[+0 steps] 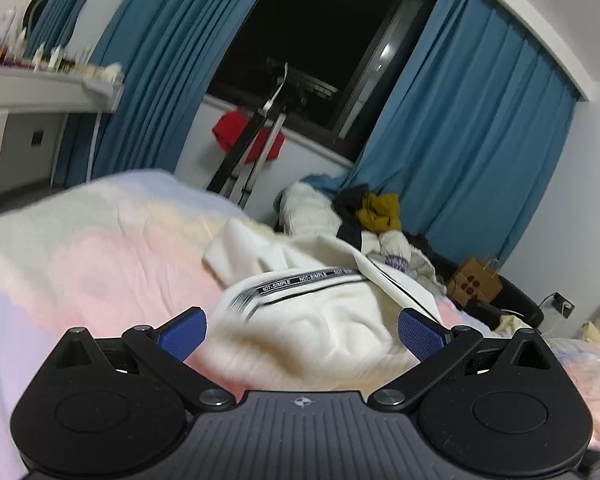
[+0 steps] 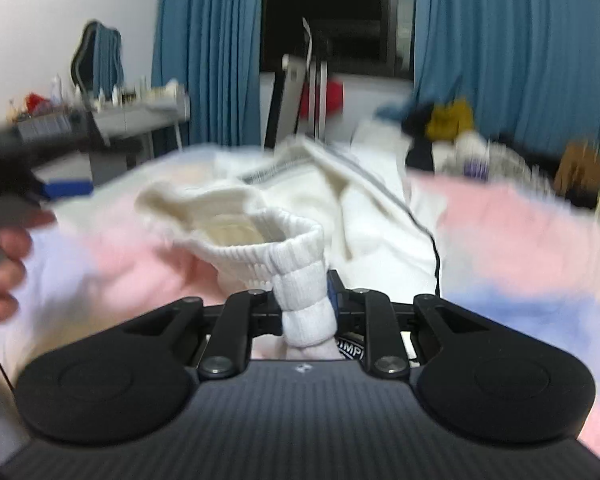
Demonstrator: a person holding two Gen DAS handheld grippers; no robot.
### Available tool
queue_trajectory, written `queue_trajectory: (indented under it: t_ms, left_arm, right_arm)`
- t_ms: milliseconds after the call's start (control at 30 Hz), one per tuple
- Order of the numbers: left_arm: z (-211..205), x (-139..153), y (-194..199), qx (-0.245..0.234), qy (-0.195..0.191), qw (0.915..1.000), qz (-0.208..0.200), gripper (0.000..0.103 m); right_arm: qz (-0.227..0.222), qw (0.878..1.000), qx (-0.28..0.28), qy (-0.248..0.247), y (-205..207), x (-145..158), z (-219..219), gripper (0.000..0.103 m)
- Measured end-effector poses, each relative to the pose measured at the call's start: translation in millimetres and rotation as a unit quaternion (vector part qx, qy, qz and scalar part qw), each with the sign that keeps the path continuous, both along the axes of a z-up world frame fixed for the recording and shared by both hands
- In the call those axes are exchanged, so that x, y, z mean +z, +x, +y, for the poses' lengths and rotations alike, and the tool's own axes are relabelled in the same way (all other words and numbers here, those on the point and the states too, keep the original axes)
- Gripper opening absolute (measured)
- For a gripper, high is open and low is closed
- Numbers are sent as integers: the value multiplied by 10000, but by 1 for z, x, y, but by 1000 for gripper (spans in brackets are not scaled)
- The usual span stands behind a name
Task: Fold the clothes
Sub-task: 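Grasp the printed waistband with the left tool while the right tool holds the cuff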
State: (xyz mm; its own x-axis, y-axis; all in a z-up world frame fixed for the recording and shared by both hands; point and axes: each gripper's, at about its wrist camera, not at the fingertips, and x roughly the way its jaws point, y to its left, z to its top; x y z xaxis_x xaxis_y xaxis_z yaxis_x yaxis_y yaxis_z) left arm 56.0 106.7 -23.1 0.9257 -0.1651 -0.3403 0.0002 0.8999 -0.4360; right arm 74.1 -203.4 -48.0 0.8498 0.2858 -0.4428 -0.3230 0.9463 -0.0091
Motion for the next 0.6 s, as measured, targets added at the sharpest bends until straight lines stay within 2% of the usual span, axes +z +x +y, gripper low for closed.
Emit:
queue_trajectory:
  t_ms: [133,233,400,500,533,567,600]
  left_arm:
    - [5,-15,0,-62,-544,9971,520,103]
    - [13,-33,5,-12,-1140,9887,976,103]
    - [30,-64,17,232,-1662,9751,1450,102]
    - [40,-83,25,383,-2057,9644,1619,101]
    - [42,-86,27,428,-2184,9611,1634,101]
    - [45,-90,28,461,-2345,9572,1633,100]
    - [48,-94,29,464,-2546,9524,1610,99]
  right_arm:
    - [385,9988,69,-283,0,-26,8,22]
    - [512,9972,74,-542,-2,-32,13,22]
    - [770,9965,114,-305,-10,-28,4,30]
    - [929,9955,156,-90,-22,-26,-4,46]
    - [984,9950,179,39,-26,-26,-8,55]
    - [998,9945,193,267,-29,-23,-13,69]
    - [1010,9934,205,500,-32,-20,-18,76]
